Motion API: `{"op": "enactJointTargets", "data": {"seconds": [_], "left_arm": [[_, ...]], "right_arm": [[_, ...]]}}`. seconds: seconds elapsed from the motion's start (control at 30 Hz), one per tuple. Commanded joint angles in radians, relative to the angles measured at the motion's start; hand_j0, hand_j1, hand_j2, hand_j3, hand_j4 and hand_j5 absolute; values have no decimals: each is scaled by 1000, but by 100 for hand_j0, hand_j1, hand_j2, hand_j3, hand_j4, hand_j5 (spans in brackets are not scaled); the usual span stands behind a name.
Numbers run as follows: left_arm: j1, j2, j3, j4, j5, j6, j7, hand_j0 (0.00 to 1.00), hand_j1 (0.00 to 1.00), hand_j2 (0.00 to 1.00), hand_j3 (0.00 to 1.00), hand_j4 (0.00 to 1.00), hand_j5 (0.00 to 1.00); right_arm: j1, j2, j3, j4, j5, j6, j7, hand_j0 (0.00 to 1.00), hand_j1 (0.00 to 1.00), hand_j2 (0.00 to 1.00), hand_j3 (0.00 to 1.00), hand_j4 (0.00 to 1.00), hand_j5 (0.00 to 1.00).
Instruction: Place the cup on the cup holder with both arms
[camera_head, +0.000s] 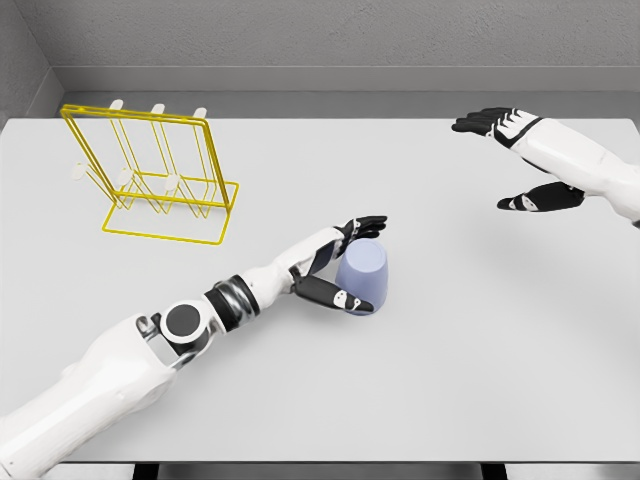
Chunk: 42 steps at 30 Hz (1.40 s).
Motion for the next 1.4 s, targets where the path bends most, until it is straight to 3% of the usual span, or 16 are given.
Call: {"op": "enactJointTargets", "data": {"seconds": [0.0,0.53,0.6,0.63,0.8,1.13,1.37], "left_arm": [[0,-1,-1,2,3,1,0,100,100,100,100,100,100],[3,-11,0,46,3,1,0,100,100,100,100,100,100],[3,-13,0,50,5,-4,0,87,87,87,87,87,87],[3,-13,0,50,6,-7,0,76,76,76,76,76,76],[3,-24,0,50,6,-7,0,64,64,64,64,64,64],[3,-24,12,37,13,-37,1,65,65,65,65,65,65],[2,25,54,-26,13,-39,1,66,66,66,66,66,66]], "right_arm": [[0,0,0,0,-7,2,-1,100,100,100,100,100,100],[0,1,0,-3,-10,2,-2,100,100,100,100,100,100],[0,1,0,-2,-10,2,-2,100,100,100,100,100,100],[0,0,0,-2,-10,2,-2,100,100,100,100,100,100],[2,1,0,-3,-10,2,-2,100,100,100,100,100,100],[2,1,0,-3,-10,2,-2,100,100,100,100,100,100],[2,1,0,-5,-10,2,-2,100,100,100,100,100,100]]}}
